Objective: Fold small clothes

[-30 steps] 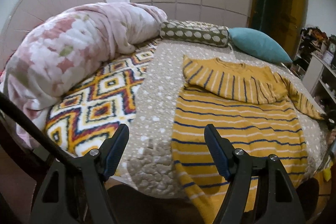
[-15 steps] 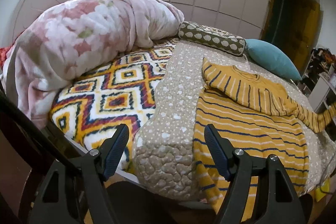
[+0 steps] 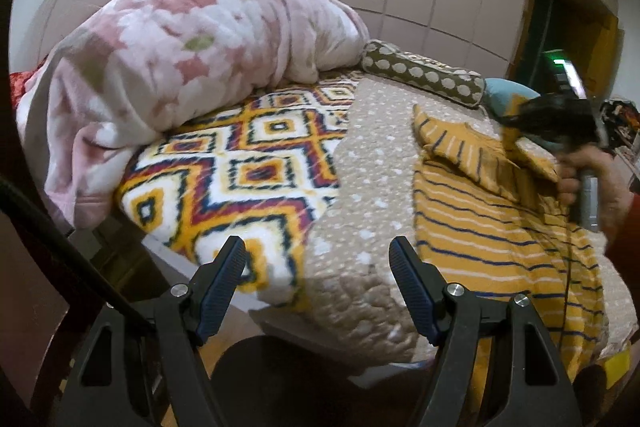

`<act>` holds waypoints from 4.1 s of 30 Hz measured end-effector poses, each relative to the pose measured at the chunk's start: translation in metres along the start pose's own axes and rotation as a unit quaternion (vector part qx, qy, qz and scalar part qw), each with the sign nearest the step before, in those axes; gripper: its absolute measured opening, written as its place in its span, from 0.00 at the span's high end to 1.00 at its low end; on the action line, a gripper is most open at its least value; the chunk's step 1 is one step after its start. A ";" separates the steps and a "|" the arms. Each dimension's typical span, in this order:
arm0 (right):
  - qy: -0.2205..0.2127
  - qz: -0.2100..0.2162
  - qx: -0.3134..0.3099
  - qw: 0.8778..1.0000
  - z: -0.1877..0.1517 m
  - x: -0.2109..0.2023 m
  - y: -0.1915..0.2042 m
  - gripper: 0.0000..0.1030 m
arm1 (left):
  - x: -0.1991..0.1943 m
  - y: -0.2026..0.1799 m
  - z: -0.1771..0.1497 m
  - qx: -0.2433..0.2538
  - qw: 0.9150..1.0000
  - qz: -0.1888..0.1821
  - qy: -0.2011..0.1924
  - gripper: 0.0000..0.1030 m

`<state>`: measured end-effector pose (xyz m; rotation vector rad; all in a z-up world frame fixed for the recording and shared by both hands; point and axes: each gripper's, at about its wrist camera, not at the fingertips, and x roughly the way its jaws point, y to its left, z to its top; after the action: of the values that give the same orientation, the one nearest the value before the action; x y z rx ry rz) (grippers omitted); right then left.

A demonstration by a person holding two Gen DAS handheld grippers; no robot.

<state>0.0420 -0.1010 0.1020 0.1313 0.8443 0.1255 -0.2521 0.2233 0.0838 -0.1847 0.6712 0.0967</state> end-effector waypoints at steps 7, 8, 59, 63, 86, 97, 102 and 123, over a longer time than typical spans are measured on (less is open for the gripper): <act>0.063 -0.016 -0.075 0.995 -0.035 0.066 0.076 0.86 | 0.006 0.026 -0.006 -0.023 1.000 0.012 0.007 0.29; 0.066 -0.018 -0.085 0.994 -0.037 0.069 0.084 0.78 | 0.007 0.028 -0.006 -0.026 1.000 0.013 0.009 0.29; 0.040 0.199 0.210 0.956 -0.257 -0.130 -0.197 0.46 | 0.075 -0.088 -0.038 0.024 0.972 -0.145 0.182 0.64; 0.057 0.241 0.226 0.942 -0.274 -0.133 -0.197 0.52 | 0.067 -0.089 -0.057 0.023 0.967 -0.160 0.197 0.64; 0.156 0.231 0.167 0.946 -0.323 -0.144 -0.149 0.90 | 0.043 -0.079 -0.061 -0.011 0.965 -0.173 0.195 0.96; 0.055 0.251 0.072 0.964 -0.224 -0.192 -0.126 0.91 | 0.046 -0.093 0.038 -0.020 0.968 -0.217 0.125 0.96; -0.011 0.207 0.042 0.977 -0.148 -0.190 -0.120 0.91 | 0.095 -0.128 0.110 -0.023 0.973 -0.210 0.097 0.96; 0.021 0.158 0.276 0.948 -0.023 -0.017 -0.232 0.82 | 0.288 -0.199 0.196 -0.049 0.971 -0.148 0.180 0.94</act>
<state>0.0269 -0.3304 0.0612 0.7945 0.8796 0.1898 0.1213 0.0769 0.0820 -0.4021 0.9933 -0.1952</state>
